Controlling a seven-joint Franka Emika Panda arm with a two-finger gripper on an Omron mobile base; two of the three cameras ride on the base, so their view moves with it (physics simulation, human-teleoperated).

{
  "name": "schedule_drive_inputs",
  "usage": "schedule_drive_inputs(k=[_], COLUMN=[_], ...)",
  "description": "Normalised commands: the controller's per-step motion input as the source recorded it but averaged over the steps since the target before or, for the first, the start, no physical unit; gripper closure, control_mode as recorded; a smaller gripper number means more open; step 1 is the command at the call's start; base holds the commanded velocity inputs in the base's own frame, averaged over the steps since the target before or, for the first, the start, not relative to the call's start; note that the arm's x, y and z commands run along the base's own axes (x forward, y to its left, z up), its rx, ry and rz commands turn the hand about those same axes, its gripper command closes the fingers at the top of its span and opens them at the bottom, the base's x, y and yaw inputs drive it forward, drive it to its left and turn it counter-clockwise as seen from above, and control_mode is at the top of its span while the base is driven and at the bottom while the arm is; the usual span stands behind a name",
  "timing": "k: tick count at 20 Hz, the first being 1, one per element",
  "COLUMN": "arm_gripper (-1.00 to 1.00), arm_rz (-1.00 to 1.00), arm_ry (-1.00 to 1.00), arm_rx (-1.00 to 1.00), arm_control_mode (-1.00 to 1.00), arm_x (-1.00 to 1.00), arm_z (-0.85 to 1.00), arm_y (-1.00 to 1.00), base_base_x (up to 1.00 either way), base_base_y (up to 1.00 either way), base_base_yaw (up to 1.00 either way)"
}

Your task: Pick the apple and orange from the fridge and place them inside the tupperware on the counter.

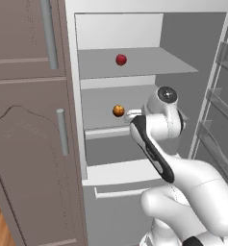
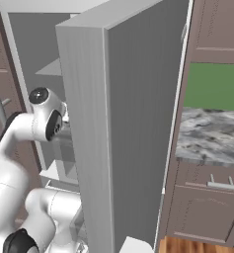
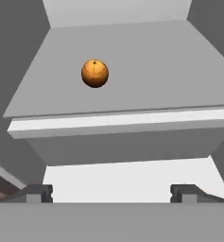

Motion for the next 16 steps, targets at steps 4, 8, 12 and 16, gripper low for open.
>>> schedule_drive_inputs(k=[4,8,12,16], arm_gripper=[-1.00,-1.00,-1.00,-1.00], arm_rz=[-0.07,-0.03,0.00,0.00], arm_ry=[-0.04,0.00,0.00,0.00], arm_rx=[0.08,0.04,0.01,0.00], arm_control_mode=[-1.00,-1.00,-1.00,-1.00], arm_x=[0.47,0.42,0.44,0.49], arm_z=[-0.05,-0.06,-0.03,-0.05], arm_y=[-0.01,0.00,0.00,0.00], base_base_x=[0.00,0.00,0.00,0.00], base_base_y=[0.00,0.00,0.00,0.00], base_base_yaw=[0.00,0.00,0.00,0.00])
